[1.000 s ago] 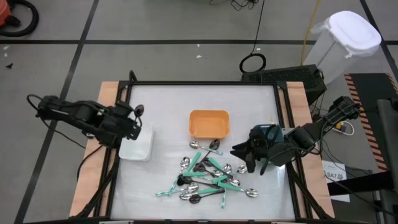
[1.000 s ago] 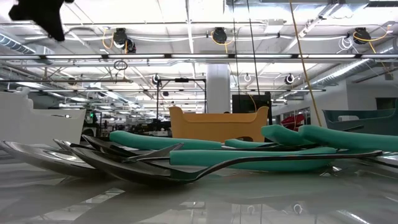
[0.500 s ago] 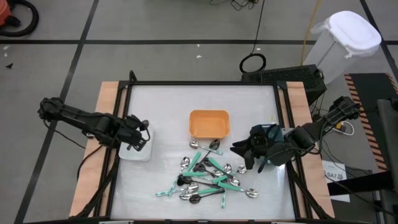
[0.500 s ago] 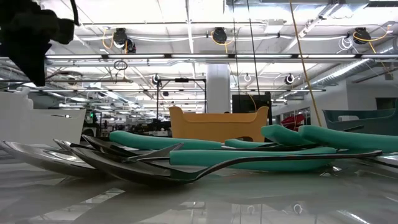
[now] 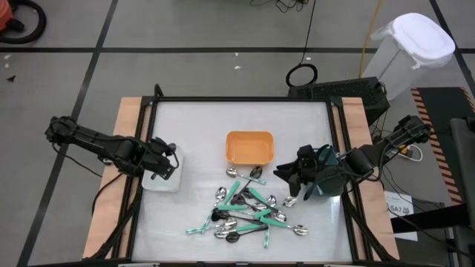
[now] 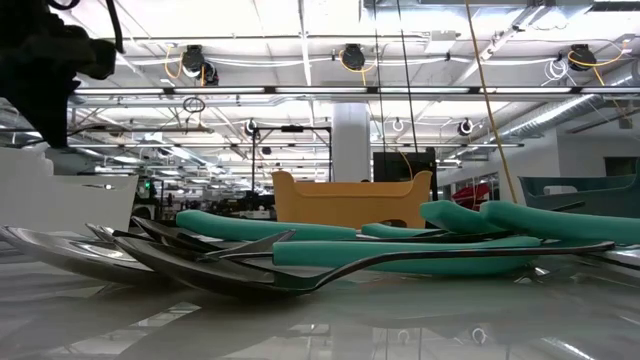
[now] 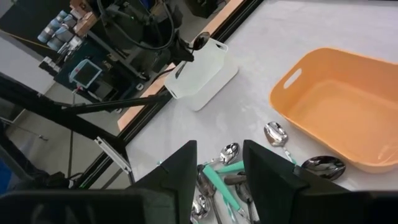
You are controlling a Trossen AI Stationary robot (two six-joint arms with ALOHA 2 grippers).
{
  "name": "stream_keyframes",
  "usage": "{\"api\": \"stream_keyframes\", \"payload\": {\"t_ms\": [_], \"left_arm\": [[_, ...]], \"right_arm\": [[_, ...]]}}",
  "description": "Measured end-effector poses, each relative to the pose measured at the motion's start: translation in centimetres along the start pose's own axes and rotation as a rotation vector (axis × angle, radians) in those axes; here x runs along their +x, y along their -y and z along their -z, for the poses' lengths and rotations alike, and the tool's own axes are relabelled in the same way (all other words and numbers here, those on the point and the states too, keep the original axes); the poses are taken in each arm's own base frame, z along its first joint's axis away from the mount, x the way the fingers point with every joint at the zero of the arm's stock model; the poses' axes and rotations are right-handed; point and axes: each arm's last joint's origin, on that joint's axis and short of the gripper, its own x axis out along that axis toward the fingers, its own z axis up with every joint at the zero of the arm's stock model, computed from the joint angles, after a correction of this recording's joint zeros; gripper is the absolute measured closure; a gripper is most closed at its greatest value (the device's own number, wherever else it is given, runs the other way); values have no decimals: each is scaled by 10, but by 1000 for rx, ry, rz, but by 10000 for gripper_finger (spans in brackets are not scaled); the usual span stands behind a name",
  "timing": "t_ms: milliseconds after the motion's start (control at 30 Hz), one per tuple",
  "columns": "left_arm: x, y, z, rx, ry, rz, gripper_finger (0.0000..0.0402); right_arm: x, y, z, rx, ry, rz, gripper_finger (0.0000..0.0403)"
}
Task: Sort silverware by color (type)
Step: Put the black spoon into the white bin
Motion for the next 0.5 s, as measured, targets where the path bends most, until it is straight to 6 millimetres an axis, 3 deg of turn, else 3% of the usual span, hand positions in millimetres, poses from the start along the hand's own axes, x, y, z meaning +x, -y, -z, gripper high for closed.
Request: {"api": "stream_keyframes", "payload": {"t_ms": [500], "left_arm": [[0,-1,0,-21,21,-16,372]], "right_arm": [[0,0,0,4,-2,-1,277]]}}
